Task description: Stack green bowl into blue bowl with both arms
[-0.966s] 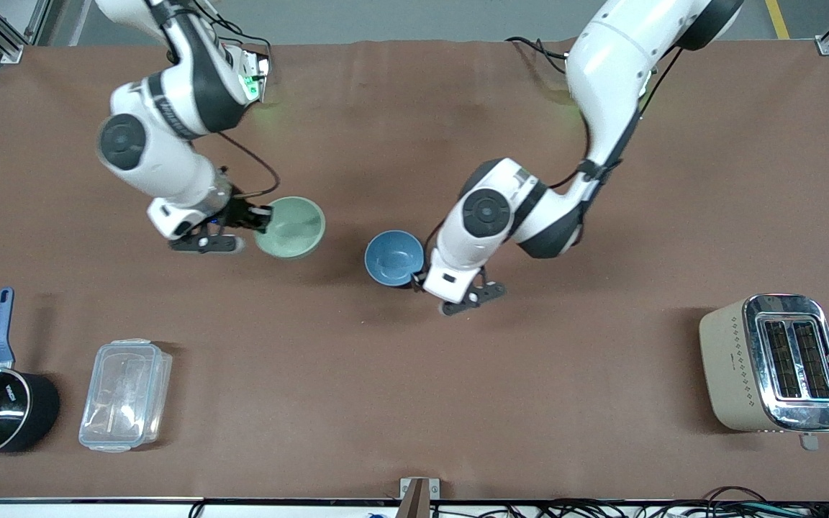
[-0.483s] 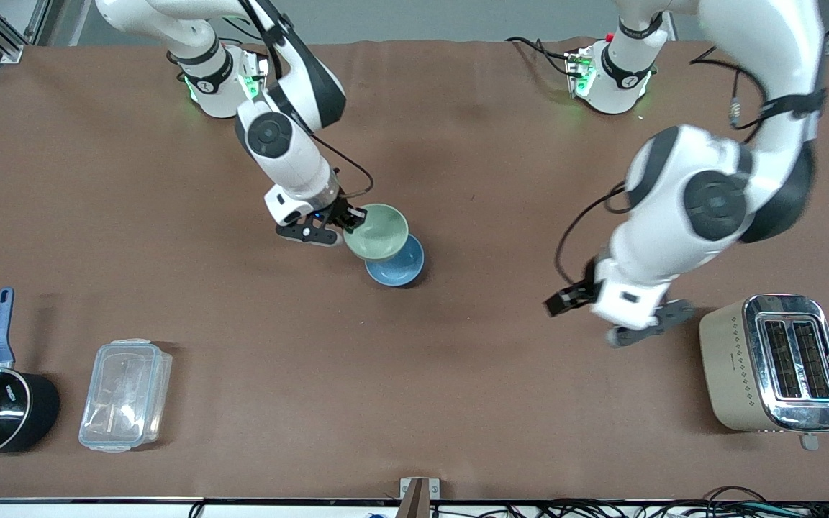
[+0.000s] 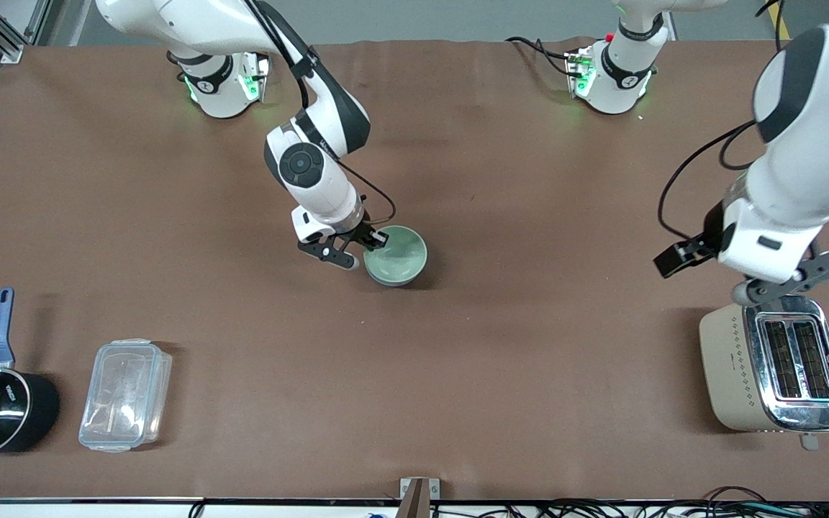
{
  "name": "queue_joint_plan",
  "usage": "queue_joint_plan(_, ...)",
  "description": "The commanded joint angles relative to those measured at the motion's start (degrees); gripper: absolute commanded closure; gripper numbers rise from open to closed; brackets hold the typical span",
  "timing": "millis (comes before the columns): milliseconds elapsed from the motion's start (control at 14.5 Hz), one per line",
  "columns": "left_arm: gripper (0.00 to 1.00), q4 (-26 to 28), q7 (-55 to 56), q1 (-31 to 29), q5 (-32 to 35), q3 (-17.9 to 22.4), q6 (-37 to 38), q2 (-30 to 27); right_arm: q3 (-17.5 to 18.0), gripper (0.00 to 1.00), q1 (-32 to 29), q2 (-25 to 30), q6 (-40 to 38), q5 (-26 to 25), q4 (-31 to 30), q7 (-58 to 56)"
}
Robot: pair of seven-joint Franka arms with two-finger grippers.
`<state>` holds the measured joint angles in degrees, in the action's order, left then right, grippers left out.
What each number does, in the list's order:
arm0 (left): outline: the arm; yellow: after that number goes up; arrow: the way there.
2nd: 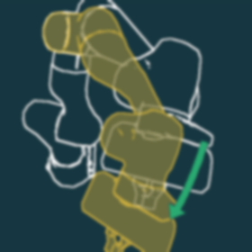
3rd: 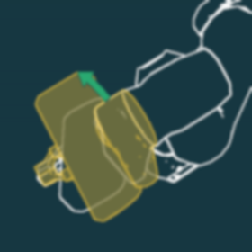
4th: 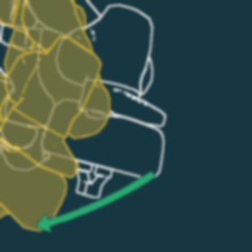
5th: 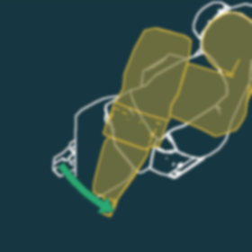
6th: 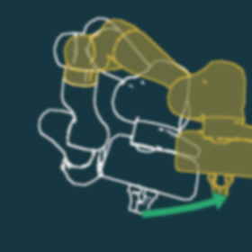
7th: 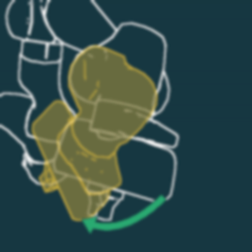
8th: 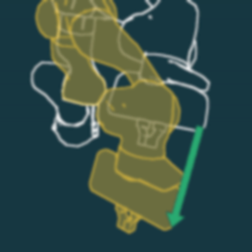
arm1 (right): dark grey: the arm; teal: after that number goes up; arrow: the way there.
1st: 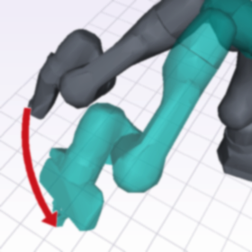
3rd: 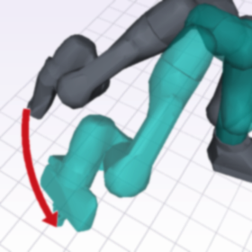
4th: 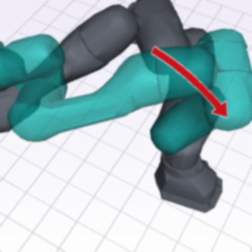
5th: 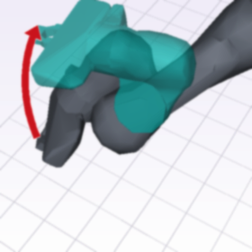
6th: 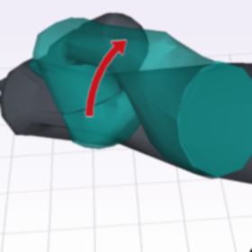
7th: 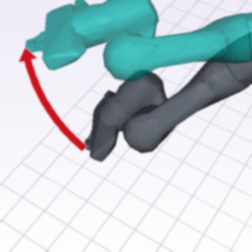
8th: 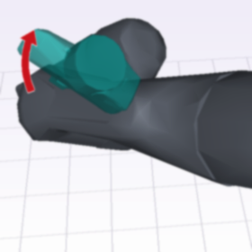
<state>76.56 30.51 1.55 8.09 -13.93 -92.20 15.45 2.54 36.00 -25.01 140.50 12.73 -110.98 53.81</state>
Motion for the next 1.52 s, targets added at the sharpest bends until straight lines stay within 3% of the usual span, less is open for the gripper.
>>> queue_joint_plan(0, 0.00, -0.45, -7.46, -1.89, 1.23, -0.40, 2.62, -2.09, -0.43, 0.98, 0.30, -0.66, -1.11, 1.68, 0.67, 0.68)
queue_joint_plan(207, 0.00, -0.63, -19.41, -4.18, -0.17, -0.49, 6.94, -3.76, -0.34, 0.97, 0.39, -0.75, -3.46, 1.68, 0.50, 0.51)
queue_joint_plan(552, 0.00, -0.45, -20.67, -5.94, -1.32, -0.49, 9.23, -4.91, -0.34, 0.79, 0.04, -0.75, -5.15, 2.12, 1.02, 0.33)
queue_joint_plan(828, 0.00, -0.54, -20.84, -7.52, -4.73, -0.23, 9.23, -4.64, -0.26, 0.77, 0.04, -0.83, -5.24, 2.65, 2.17, 0.33)
queue_joint_plan(897, 0.00, -0.45, -20.76, -6.83, -6.40, 1.17, 9.31, -5.42, -0.25, 0.79, 0.04, -0.83, -5.15, 2.65, 2.25, 0.33)
queue_joint_plan(1172, 0.00, 5.85, -22.86, -2.26, -7.03, 8.11, 9.23, -11.66, -0.25, 1.00, -0.13, -0.83, -4.71, 2.65, 2.08, 0.15)
queue_joint_plan(1448, 0.00, 12.98, -23.39, -1.46, -7.12, 9.44, 8.27, -17.37, -0.25, 1.00, -0.58, -0.83, -4.80, 2.65, 1.82, -0.11)
